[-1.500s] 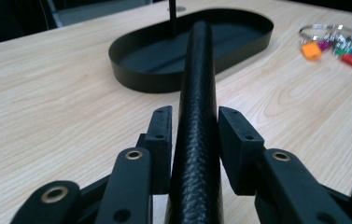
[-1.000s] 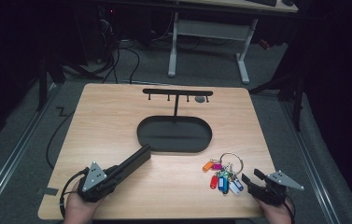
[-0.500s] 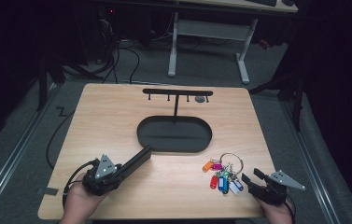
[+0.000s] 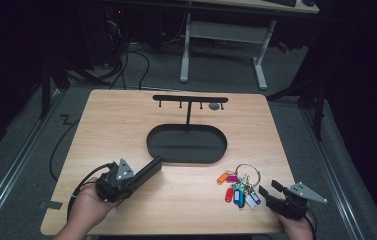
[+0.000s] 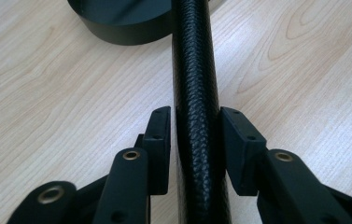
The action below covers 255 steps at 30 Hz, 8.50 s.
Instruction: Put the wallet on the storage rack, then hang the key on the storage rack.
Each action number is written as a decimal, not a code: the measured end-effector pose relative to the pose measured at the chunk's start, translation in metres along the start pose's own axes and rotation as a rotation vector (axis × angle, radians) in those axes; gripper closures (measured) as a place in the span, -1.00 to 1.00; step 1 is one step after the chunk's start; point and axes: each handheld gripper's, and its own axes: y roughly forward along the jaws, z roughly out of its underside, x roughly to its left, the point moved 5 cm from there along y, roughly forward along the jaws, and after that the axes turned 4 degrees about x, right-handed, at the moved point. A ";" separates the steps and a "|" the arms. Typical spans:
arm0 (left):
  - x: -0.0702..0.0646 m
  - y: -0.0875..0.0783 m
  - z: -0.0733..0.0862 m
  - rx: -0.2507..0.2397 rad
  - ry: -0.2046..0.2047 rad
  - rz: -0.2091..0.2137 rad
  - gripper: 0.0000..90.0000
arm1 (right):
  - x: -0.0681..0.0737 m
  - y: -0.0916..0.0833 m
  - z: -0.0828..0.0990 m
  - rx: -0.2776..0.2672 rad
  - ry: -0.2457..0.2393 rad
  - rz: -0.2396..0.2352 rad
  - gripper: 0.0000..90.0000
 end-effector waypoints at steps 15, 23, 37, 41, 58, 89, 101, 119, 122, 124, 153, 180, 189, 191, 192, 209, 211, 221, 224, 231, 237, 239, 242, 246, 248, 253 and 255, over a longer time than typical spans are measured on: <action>-0.001 0.000 -0.005 0.092 0.077 0.004 0.62 | 0.000 0.001 0.001 0.005 0.000 -0.002 -0.15; -0.006 -0.007 -0.016 0.037 0.153 -0.029 0.64 | 0.000 0.001 0.001 0.007 0.000 -0.001 -0.15; -0.018 -0.005 -0.058 -0.056 0.374 -0.137 0.63 | -0.001 0.001 0.000 0.002 -0.002 0.000 -0.15; -0.018 0.001 -0.072 -0.045 0.421 -0.169 0.63 | -0.001 0.000 0.000 0.001 0.002 -0.001 -0.15; -0.021 0.034 -0.121 -0.077 0.575 -0.217 0.63 | -0.003 -0.001 -0.001 -0.010 0.007 -0.005 -0.15; 0.012 0.102 -0.168 -0.076 0.689 -0.272 0.63 | -0.005 0.000 0.002 -0.008 0.024 -0.019 -0.15; 0.017 0.123 -0.174 -0.067 0.739 -0.294 0.63 | -0.005 0.001 0.003 -0.001 0.030 -0.029 -0.15; 0.014 0.136 -0.158 0.023 0.693 -0.236 0.46 | -0.005 0.001 0.003 0.003 0.030 -0.033 -0.15; 0.012 0.135 -0.156 0.032 0.678 -0.220 0.37 | -0.006 0.001 0.004 0.003 0.030 -0.035 -0.15; 0.008 0.133 -0.153 0.026 0.654 -0.188 0.32 | -0.005 0.002 0.004 0.009 0.029 -0.037 -0.15; -0.006 0.066 -0.086 -0.154 0.428 -0.110 0.29 | 0.001 0.001 0.003 0.018 0.002 -0.031 -0.16; -0.040 0.043 0.021 -0.232 0.037 0.050 0.07 | 0.001 0.002 0.004 0.020 -0.003 -0.034 -0.16; -0.045 0.044 0.040 -0.278 -0.104 0.148 -0.05 | 0.005 0.003 0.004 0.063 0.006 -0.032 -0.12; -0.047 0.043 0.037 -0.288 -0.082 0.147 -0.06 | 0.007 0.003 0.003 0.079 0.007 -0.031 -0.12; -0.048 0.043 0.036 -0.289 -0.075 0.147 -0.07 | 0.008 0.003 0.003 0.087 0.001 -0.024 -0.12; -0.054 0.045 0.038 -0.281 0.029 0.176 -0.11 | 0.034 0.016 -0.019 0.397 -0.170 0.090 -0.19; -0.058 0.045 0.038 -0.273 0.060 0.176 -0.12 | 0.033 0.018 -0.024 0.441 -0.154 0.083 -0.19; -0.061 0.045 0.037 -0.265 0.090 0.178 -0.12 | 0.029 0.039 -0.047 0.662 -0.204 0.069 -0.20; -0.060 0.045 0.037 -0.266 0.083 0.179 -0.12 | 0.028 0.042 -0.053 0.689 -0.223 0.085 -0.19; -0.061 0.045 0.039 -0.257 0.083 0.190 -0.12 | 0.020 0.048 -0.069 0.741 -0.203 0.088 -0.07; -0.063 0.048 0.041 -0.242 0.092 0.200 -0.11 | 0.003 0.061 -0.070 0.812 -0.137 0.122 0.12; -0.064 0.049 0.041 -0.240 0.098 0.199 -0.11 | -0.001 0.066 -0.068 0.850 -0.097 0.121 0.20; -0.064 0.050 0.040 -0.237 0.111 0.196 -0.11 | -0.004 0.071 -0.065 0.874 -0.041 0.106 0.25; -0.064 0.051 0.041 -0.229 0.117 0.194 -0.11 | -0.006 0.077 -0.064 0.916 0.035 0.098 0.30; -0.064 0.050 0.042 -0.229 0.122 0.188 -0.11 | -0.007 0.079 -0.066 0.933 0.054 0.109 0.29; -0.062 0.049 0.042 -0.234 0.119 0.186 -0.11 | -0.005 0.082 -0.067 0.998 0.052 0.126 0.39; -0.062 0.049 0.042 -0.235 0.121 0.186 -0.11 | -0.004 0.082 -0.068 1.019 0.042 0.135 0.45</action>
